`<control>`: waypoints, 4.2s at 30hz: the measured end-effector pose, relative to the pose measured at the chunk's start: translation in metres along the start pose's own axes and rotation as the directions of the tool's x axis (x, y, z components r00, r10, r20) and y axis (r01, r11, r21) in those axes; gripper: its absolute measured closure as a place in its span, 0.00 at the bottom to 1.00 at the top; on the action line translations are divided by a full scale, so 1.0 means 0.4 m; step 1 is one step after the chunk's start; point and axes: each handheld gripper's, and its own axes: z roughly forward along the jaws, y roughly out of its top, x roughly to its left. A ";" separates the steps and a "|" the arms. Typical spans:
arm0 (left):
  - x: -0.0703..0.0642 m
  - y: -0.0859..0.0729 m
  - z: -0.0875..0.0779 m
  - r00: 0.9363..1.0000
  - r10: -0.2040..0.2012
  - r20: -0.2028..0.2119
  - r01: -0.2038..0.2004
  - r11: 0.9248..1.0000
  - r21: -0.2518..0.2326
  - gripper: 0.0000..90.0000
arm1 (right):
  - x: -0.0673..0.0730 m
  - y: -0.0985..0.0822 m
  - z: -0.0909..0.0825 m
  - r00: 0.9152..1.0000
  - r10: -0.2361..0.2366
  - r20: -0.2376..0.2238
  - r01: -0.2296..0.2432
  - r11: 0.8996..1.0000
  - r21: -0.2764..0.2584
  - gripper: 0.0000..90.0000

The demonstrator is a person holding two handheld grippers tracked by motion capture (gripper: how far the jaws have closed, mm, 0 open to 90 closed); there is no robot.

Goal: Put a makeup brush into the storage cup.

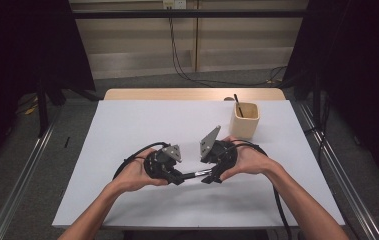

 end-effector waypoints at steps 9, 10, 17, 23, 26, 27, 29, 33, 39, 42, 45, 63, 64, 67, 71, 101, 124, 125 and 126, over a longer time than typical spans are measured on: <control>0.009 -0.045 -0.020 0.999 -0.043 -0.006 0.043 0.998 -0.036 0.83 | -0.001 -0.036 -0.019 0.997 0.071 0.016 -0.070 0.995 -0.076 0.13; 0.009 -0.049 -0.023 0.999 -0.047 -0.018 0.046 0.998 -0.047 0.83 | 0.000 -0.041 -0.020 0.997 0.076 0.018 -0.075 0.994 -0.078 0.12; 0.013 -0.069 -0.023 0.997 -0.072 -0.036 0.069 0.994 -0.082 0.83 | 0.000 -0.070 -0.027 0.992 0.119 0.031 -0.115 0.988 -0.102 0.07; 0.013 -0.086 -0.034 0.994 -0.103 -0.045 0.098 0.989 -0.108 0.83 | 0.000 -0.088 -0.039 0.988 0.147 0.039 -0.140 0.978 -0.152 0.03; 0.011 -0.098 -0.033 0.991 -0.125 -0.051 0.117 0.983 -0.139 0.83 | 0.002 -0.095 -0.038 0.983 0.175 0.053 -0.165 0.975 -0.151 0.03; 0.008 -0.100 -0.031 0.990 -0.128 -0.053 0.119 0.982 -0.144 0.83 | 0.002 -0.098 -0.038 0.982 0.182 0.055 -0.171 0.971 -0.166 0.03; 0.004 -0.106 -0.029 0.990 -0.127 -0.057 0.117 0.982 -0.150 0.83 | 0.000 -0.105 -0.039 0.978 0.201 0.053 -0.189 0.965 -0.181 0.03; 0.001 -0.122 -0.037 0.986 -0.154 -0.065 0.140 0.973 -0.182 0.83 | 0.006 -0.119 -0.045 0.972 0.229 0.050 -0.215 0.955 -0.204 0.03; -0.010 -0.148 -0.054 0.983 -0.159 -0.090 0.132 0.960 -0.245 0.83 | 0.023 -0.144 -0.051 0.964 0.262 0.047 -0.243 0.939 -0.243 0.03; -0.017 -0.156 -0.061 0.981 -0.172 -0.089 0.142 0.950 -0.278 0.83 | 0.037 -0.151 -0.049 0.959 0.269 0.093 -0.239 0.939 -0.248 0.04; -0.021 -0.165 -0.065 0.980 -0.178 -0.094 0.143 0.944 -0.298 0.83 | 0.050 -0.159 -0.042 0.959 0.273 0.073 -0.244 0.931 -0.271 0.04; -0.031 -0.190 -0.079 0.975 -0.202 -0.088 0.138 0.871 -0.472 0.83 | 0.086 -0.166 -0.029 0.950 0.303 0.072 -0.233 0.847 -0.478 0.04; -0.032 -0.191 -0.077 0.976 -0.197 -0.092 0.131 0.870 -0.476 0.83 | 0.088 -0.165 -0.024 0.953 0.293 0.069 -0.224 0.844 -0.487 0.04; -0.034 -0.190 -0.072 0.977 -0.193 -0.092 0.124 0.861 -0.494 0.83 | 0.095 -0.164 -0.012 0.951 0.296 0.093 -0.205 0.824 -0.528 0.05; -0.037 -0.186 -0.072 0.978 -0.186 -0.095 0.109 0.843 -0.526 0.83 | 0.095 -0.163 -0.013 0.940 0.324 0.103 -0.204 0.778 -0.594 0.05; -0.041 -0.145 -0.074 0.974 -0.195 -0.117 0.068 0.743 -0.666 0.83 | 0.080 -0.088 -0.030 0.938 0.345 0.043 -0.199 0.634 -0.747 0.03; -0.053 -0.104 -0.012 0.987 -0.135 -0.090 0.048 0.772 -0.634 0.83 | 0.063 -0.080 -0.006 0.930 0.364 -0.052 -0.270 0.580 -0.768 0.45; -0.052 -0.104 -0.009 0.987 -0.134 -0.093 0.046 0.774 -0.632 0.83 | 0.062 -0.081 -0.005 0.930 0.362 -0.062 -0.276 0.578 -0.768 0.50; -0.052 -0.105 -0.007 0.987 -0.135 -0.092 0.048 0.776 -0.629 0.83 | 0.061 -0.081 -0.003 0.929 0.364 -0.066 -0.279 0.574 -0.770 0.53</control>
